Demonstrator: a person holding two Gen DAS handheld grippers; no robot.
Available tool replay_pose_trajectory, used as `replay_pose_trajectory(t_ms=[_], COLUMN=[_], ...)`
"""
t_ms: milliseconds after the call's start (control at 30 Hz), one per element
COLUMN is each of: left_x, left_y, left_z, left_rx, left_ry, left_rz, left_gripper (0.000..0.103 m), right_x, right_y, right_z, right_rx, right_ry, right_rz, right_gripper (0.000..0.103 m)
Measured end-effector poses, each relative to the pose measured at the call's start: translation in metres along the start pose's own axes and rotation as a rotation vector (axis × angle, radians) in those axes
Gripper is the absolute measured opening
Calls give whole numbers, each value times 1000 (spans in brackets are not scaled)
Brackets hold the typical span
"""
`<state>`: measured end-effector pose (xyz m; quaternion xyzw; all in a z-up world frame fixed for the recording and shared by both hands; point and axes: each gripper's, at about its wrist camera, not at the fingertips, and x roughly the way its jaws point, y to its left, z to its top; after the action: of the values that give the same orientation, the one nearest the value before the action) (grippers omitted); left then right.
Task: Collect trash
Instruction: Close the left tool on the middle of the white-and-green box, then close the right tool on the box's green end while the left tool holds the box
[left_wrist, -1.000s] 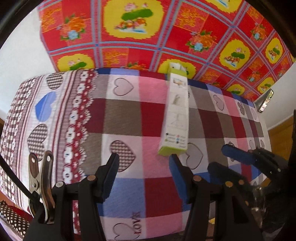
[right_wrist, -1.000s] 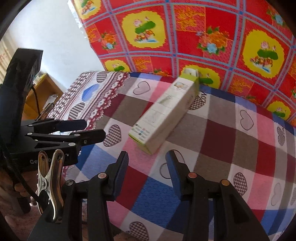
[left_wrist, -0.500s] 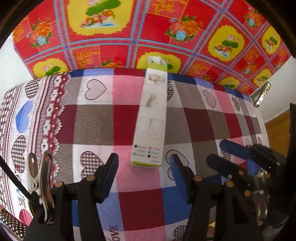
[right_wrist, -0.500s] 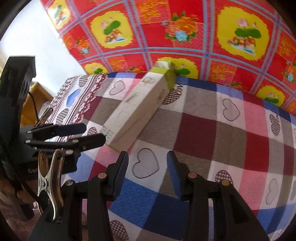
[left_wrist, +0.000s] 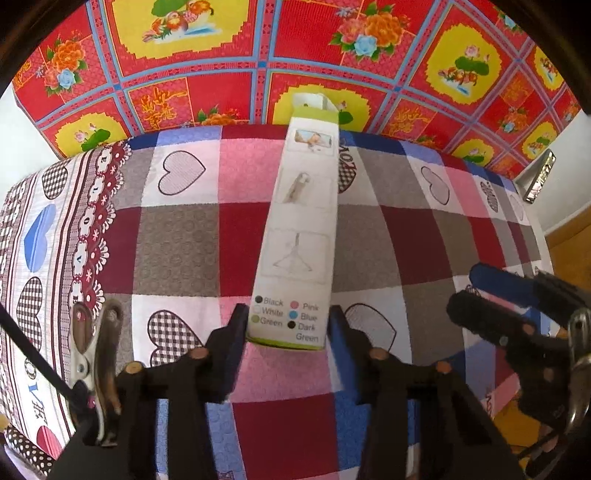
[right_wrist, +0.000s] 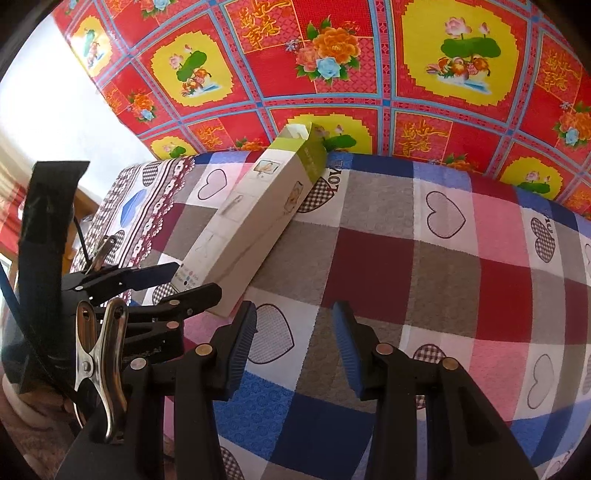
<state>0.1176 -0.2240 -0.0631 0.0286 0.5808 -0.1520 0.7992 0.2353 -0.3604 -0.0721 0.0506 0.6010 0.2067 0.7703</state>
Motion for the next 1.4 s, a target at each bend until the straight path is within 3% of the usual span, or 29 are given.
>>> replay_pose_trajectory(t_ms=[300, 700, 1400], left_x=[-17, -41, -44], left_y=[6, 29, 68], left_z=[-21, -57, -87], left_rx=[94, 122, 21], left_ry=[8, 34, 43], left_rz=[15, -13, -15], left_gripper=[44, 44, 44], right_x=[3, 11, 56], right_y=[7, 28, 61], right_z=[5, 14, 84], right_rx=[-25, -82, -53], right_ry=[1, 2, 16], right_rz=[11, 30, 30], right_gripper=[44, 44, 44])
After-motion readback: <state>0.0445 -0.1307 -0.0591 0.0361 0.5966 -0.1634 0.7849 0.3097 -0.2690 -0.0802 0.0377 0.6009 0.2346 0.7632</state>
